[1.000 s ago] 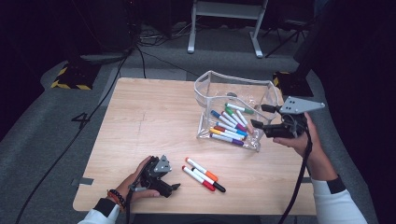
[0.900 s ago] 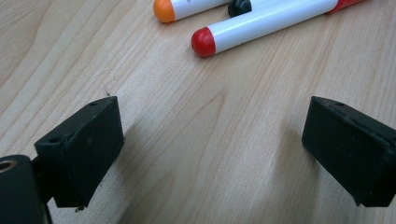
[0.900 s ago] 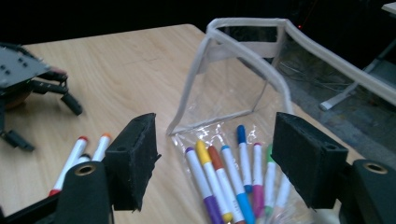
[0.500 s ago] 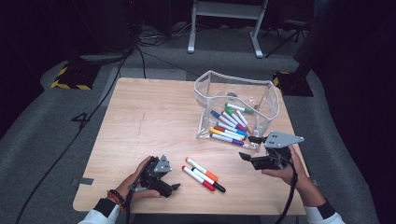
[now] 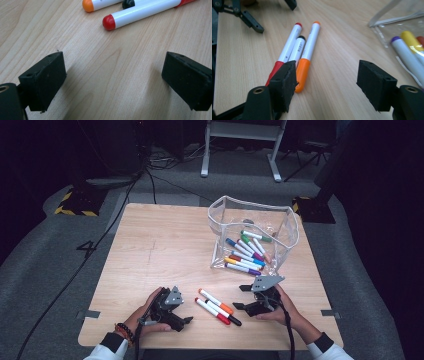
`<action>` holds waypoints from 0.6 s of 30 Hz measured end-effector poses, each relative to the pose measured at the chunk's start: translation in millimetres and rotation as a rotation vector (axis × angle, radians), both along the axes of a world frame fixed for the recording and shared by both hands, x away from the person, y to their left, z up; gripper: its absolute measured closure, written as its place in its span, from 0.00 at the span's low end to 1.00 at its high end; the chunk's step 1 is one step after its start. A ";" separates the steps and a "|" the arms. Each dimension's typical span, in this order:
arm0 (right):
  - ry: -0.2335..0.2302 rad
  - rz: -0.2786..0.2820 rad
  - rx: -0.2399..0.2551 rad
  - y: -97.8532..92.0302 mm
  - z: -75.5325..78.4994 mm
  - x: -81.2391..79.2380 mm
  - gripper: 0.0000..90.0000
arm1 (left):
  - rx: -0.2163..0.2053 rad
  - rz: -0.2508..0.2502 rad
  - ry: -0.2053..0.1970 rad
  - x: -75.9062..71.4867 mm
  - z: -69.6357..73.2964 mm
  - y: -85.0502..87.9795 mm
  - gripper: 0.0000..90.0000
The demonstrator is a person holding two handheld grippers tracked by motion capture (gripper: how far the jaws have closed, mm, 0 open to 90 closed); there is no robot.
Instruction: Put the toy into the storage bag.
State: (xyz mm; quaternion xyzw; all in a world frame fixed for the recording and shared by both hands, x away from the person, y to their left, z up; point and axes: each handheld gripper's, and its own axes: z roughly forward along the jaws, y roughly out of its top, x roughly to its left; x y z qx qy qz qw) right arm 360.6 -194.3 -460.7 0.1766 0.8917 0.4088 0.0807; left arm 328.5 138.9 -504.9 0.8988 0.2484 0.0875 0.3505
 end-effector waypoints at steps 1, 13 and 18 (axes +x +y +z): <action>0.003 0.005 -0.005 3.9 -2.8 0.5 0.36 | 0.000 -0.001 0.000 0.1 0.0 0.0 0.06; 0.025 0.043 -0.045 36.5 -22.5 10.6 0.38 | 0.000 -0.002 0.000 0.2 0.0 0.0 0.06; 0.017 0.023 -0.068 39.4 -29.3 17.8 0.41 | -0.001 -0.002 0.000 0.2 -0.1 0.0 0.06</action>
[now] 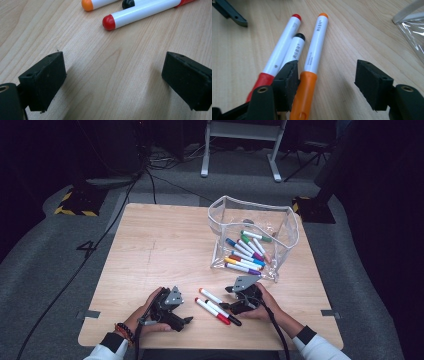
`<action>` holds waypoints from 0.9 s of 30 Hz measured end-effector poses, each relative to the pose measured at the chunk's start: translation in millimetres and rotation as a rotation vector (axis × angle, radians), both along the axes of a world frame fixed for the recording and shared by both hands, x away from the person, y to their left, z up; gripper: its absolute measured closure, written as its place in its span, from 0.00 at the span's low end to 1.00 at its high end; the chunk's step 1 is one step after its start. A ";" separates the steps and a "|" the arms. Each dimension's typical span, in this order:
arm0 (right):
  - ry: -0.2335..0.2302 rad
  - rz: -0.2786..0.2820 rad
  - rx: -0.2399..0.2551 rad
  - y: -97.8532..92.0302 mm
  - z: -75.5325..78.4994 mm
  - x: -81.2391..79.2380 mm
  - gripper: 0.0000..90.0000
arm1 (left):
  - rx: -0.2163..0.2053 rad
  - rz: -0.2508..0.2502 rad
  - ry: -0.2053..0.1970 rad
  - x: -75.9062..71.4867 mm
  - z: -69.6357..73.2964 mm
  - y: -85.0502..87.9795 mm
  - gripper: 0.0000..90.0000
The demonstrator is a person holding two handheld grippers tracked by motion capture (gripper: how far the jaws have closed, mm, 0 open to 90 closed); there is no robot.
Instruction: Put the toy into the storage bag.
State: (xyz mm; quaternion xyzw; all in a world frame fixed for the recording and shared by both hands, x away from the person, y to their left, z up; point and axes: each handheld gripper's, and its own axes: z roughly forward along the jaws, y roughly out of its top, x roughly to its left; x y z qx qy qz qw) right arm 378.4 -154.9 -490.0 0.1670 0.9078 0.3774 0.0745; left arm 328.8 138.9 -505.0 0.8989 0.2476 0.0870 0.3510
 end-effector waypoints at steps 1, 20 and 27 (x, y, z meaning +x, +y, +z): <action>0.001 -0.006 -0.005 -0.6 -0.8 1.5 0.42 | 0.000 0.000 0.000 -0.1 0.0 0.0 0.06; -0.011 -0.054 0.013 -40.6 -6.2 14.8 0.83 | 0.000 0.000 0.000 -0.1 0.0 0.0 0.06; 0.002 -0.085 -0.007 -69.9 -3.8 14.1 0.83 | 0.000 0.001 -0.001 -0.2 0.0 0.1 0.06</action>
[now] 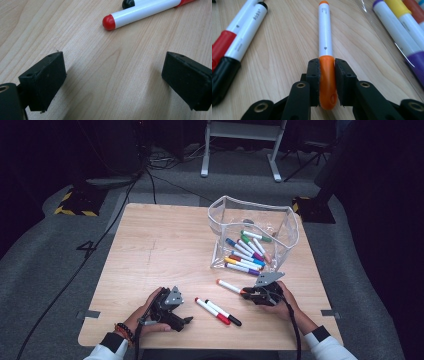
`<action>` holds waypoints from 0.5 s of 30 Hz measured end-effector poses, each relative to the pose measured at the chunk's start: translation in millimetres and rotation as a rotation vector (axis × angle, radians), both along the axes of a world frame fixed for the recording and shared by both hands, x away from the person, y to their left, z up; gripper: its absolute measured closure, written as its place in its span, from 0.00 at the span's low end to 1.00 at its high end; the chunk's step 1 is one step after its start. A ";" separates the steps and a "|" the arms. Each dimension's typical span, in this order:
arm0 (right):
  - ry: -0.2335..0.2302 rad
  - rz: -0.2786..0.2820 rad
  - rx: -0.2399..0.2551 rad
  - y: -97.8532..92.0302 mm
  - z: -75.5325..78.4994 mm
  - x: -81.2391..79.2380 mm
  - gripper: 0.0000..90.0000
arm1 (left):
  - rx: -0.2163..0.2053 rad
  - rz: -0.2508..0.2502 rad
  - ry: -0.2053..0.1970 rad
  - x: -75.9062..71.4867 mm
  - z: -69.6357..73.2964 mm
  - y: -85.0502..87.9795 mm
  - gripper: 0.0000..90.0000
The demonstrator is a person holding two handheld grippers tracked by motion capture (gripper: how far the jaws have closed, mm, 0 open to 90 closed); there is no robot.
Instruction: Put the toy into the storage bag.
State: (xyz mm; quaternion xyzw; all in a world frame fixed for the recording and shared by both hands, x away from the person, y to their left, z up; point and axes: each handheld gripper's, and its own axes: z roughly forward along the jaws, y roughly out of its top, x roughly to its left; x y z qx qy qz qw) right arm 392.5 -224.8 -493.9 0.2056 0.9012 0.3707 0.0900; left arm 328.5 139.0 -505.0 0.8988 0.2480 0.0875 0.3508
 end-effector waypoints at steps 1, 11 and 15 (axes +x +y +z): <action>0.003 -0.011 -0.002 -5.7 0.3 -0.3 0.83 | 0.001 0.001 0.001 -0.1 0.1 0.1 0.06; 0.011 -0.055 -0.013 -47.3 1.7 -12.9 0.83 | 0.000 -0.001 0.000 -0.1 0.1 0.1 0.06; 0.015 -0.063 -0.007 -53.2 1.4 -15.0 0.83 | 0.000 -0.001 0.001 -0.2 0.1 0.1 0.06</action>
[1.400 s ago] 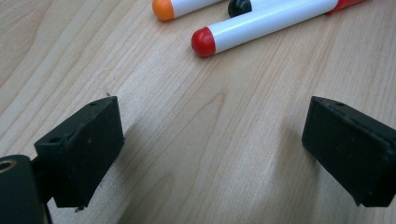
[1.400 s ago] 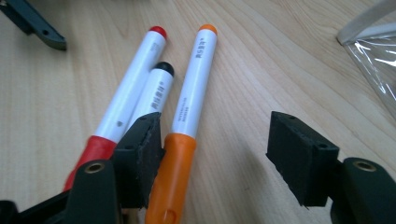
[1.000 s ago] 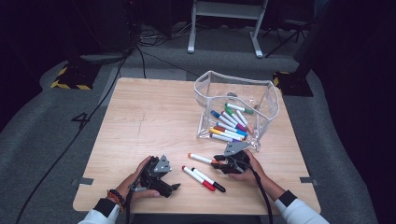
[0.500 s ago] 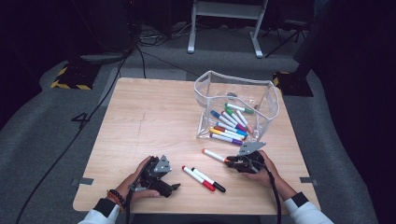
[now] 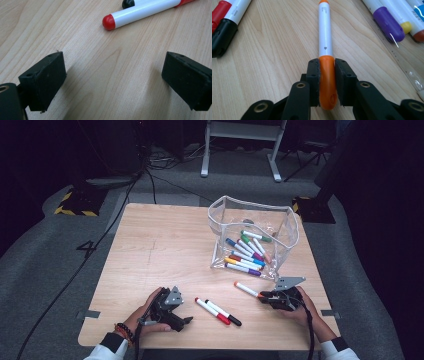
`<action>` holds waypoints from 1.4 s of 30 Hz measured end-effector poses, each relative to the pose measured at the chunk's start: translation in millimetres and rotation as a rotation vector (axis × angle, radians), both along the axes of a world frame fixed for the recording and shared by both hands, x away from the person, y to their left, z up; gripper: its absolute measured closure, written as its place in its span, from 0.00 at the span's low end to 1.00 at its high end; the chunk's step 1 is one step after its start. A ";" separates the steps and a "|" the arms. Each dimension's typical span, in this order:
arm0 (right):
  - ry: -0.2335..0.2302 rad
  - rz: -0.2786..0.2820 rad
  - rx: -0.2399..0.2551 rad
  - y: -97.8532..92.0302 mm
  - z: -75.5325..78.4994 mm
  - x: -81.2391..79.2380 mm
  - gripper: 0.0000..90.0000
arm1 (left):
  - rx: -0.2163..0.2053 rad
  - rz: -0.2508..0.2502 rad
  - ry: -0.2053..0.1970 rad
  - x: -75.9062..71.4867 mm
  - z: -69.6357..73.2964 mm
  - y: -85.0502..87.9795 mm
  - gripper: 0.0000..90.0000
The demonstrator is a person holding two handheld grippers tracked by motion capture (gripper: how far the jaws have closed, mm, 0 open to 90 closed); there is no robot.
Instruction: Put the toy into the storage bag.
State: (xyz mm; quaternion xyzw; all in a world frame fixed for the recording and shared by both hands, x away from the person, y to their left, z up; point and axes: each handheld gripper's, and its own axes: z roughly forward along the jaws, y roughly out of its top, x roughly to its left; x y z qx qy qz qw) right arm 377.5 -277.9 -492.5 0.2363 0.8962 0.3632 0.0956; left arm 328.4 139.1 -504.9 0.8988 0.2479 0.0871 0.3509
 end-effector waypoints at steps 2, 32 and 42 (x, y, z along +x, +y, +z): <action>0.009 -0.009 0.010 -1.4 -0.4 0.2 0.82 | 0.000 0.000 0.000 0.0 0.0 0.0 0.06; -0.131 0.066 0.007 21.2 32.3 1.2 0.83 | 0.000 -0.002 0.000 0.4 -0.1 0.0 0.06; -0.248 0.096 0.051 25.5 95.5 -1.5 0.83 | 0.000 -0.002 0.000 0.4 -0.1 0.0 0.06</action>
